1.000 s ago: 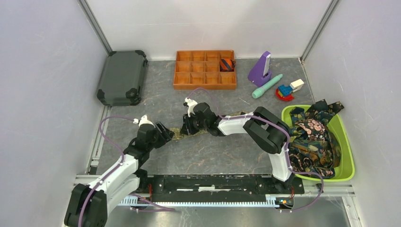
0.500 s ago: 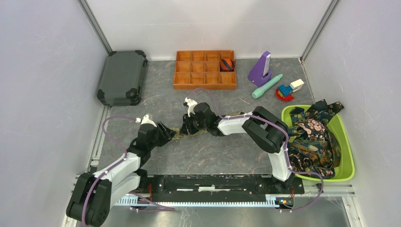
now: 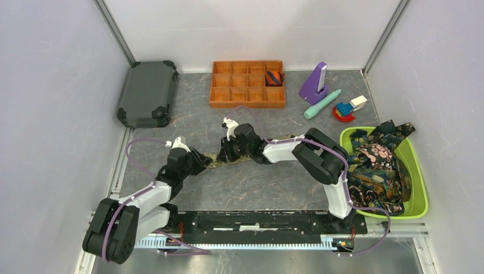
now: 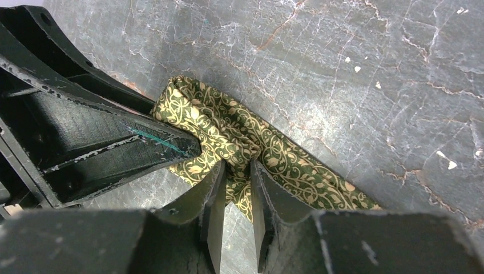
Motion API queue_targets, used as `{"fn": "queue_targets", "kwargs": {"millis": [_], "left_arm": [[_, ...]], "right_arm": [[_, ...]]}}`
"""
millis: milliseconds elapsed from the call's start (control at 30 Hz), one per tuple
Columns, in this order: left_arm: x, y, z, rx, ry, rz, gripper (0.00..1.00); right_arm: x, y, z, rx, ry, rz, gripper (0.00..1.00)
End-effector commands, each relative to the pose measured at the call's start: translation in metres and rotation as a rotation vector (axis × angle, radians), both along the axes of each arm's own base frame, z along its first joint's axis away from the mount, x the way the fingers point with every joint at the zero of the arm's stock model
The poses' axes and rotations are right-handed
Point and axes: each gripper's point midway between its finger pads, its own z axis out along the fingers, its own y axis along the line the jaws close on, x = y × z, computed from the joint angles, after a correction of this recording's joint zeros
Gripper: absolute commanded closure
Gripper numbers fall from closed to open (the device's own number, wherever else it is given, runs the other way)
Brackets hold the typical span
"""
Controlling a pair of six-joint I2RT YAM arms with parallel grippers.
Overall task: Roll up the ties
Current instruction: Roll the tie at the center of the board.
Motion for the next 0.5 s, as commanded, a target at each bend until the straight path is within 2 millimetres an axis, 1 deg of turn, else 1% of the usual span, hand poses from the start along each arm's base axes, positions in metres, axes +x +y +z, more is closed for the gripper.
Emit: {"fn": "queue_targets", "kwargs": {"millis": [0, 100, 133, 233, 267, 300, 367, 467], "left_arm": [[0.002, -0.006, 0.010, -0.023, -0.019, -0.023, 0.71], [0.000, -0.002, 0.009, 0.000, -0.009, -0.022, 0.76], [-0.002, -0.002, 0.008, 0.005, -0.004, -0.025, 0.78], [-0.005, -0.004, 0.006, 0.004, 0.010, -0.038, 0.81], [-0.006, -0.004, 0.006, 0.003, 0.014, -0.042, 0.82], [-0.007, -0.005, 0.005, 0.005, 0.022, -0.045, 0.83], [-0.010, -0.006, 0.003, 0.004, 0.032, -0.051, 0.85], [-0.013, -0.006, 0.003, 0.000, 0.036, -0.055, 0.87]], "right_arm": [[0.001, -0.002, -0.005, -0.027, -0.007, 0.009, 0.71], [0.001, -0.007, 0.007, -0.020, -0.024, 0.006, 0.64], [0.002, -0.010, 0.014, -0.012, -0.032, 0.002, 0.61], [0.005, -0.023, 0.033, 0.001, -0.062, -0.023, 0.54], [0.005, -0.029, 0.036, -0.001, -0.067, -0.032, 0.52], [0.007, -0.034, 0.042, 0.004, -0.080, -0.044, 0.52], [0.011, -0.047, 0.048, 0.001, -0.098, -0.067, 0.51], [0.018, -0.066, 0.045, -0.030, -0.118, -0.103, 0.52]]}}
